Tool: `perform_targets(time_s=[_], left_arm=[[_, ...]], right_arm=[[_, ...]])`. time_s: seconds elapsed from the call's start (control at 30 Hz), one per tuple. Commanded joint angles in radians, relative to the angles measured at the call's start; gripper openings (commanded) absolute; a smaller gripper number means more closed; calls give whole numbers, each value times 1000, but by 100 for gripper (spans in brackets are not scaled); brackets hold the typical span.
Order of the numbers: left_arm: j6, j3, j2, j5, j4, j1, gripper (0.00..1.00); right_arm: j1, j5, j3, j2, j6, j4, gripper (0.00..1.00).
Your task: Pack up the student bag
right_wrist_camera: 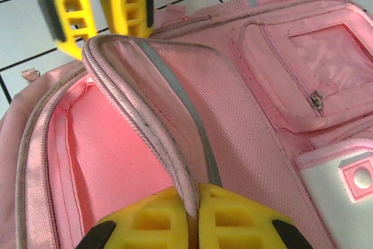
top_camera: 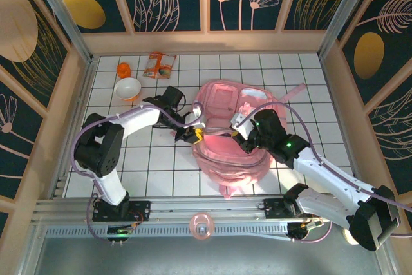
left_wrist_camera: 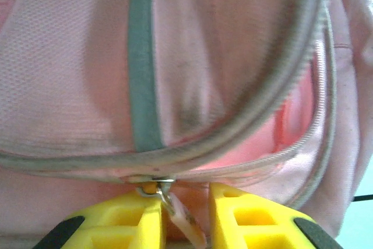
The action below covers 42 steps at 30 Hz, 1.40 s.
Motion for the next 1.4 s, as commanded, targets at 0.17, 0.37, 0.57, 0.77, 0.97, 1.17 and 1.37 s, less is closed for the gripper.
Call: perform_targets(time_s=[0.17, 0.37, 0.57, 0.77, 0.97, 1.17, 1.37], left_arm=[[-75, -53, -66, 56, 55, -11, 28], [-136, -26, -18, 23, 87, -11, 27], [-162, -49, -71, 3, 79, -11, 1], [-215, -153, -190, -1, 105, -16, 0], [-360, -249, -260, -66, 234, -36, 0], [-485, -314, -312, -195, 343, -36, 0], [-489, -332, -319, -229, 344, -37, 0]], right_arm=[[-10, 41, -13, 2, 26, 86, 0], [-10, 29, -13, -3, 28, 88, 0], [-9, 89, -30, -3, 104, 131, 0], [21, 188, -67, 48, 193, 268, 0], [70, 191, -50, 99, 226, 328, 1], [71, 118, 25, -28, 641, 118, 51], [88, 16, -37, -199, 1437, -4, 54]])
